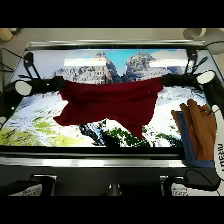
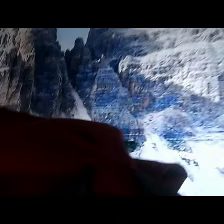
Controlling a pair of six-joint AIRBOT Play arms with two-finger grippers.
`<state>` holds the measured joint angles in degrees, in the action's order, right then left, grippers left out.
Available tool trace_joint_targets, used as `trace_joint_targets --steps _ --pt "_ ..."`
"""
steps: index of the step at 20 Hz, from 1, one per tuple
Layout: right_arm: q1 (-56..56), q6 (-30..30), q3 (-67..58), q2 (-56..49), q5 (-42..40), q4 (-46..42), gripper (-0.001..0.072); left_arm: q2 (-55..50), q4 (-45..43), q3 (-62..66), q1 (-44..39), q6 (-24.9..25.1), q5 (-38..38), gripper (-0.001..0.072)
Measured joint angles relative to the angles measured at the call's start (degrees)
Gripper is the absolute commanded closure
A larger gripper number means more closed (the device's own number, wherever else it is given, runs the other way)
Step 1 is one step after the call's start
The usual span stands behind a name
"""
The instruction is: Fold the shirts.
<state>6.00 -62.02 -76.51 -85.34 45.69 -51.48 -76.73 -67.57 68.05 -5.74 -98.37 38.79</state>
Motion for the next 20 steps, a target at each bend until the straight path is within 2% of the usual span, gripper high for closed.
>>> trace_joint_targets --steps 1,3,7,10,15,17,20 --pt "-0.4 0.9 0.0 -0.7 1.4 0.6 0.0177 -1.4 1.0 0.3 0.3 0.0 2.0 -0.0003" --pt "0.2 3.0 -0.3 -1.0 5.2 1.1 0.0179 -2.8 0.2 2.0 2.3 0.0 8.1 0.0169" --pt "5.2 6.2 -0.4 0.5 19.4 -4.3 0.0186 -2.5 -10.2 4.5 10.1 1.1 26.5 0.0177" --pt "7.0 7.7 1.4 1.0 29.0 -10.7 0.0181 -0.8 -12.2 -0.9 15.2 2.0 33.2 0.0177" --pt "7.9 9.0 5.9 1.3 33.0 -11.9 0.0149 -0.1 -7.4 -12.2 16.4 3.1 29.8 0.0177" --pt "8.0 9.2 7.3 1.3 33.1 -11.5 0.0099 -0.7 -6.2 -14.3 15.5 3.2 26.9 0.0178" --pt "8.1 10.1 10.1 0.6 32.6 -8.7 0.0083 -1.4 -5.1 -15.8 14.0 3.3 23.0 0.0181"
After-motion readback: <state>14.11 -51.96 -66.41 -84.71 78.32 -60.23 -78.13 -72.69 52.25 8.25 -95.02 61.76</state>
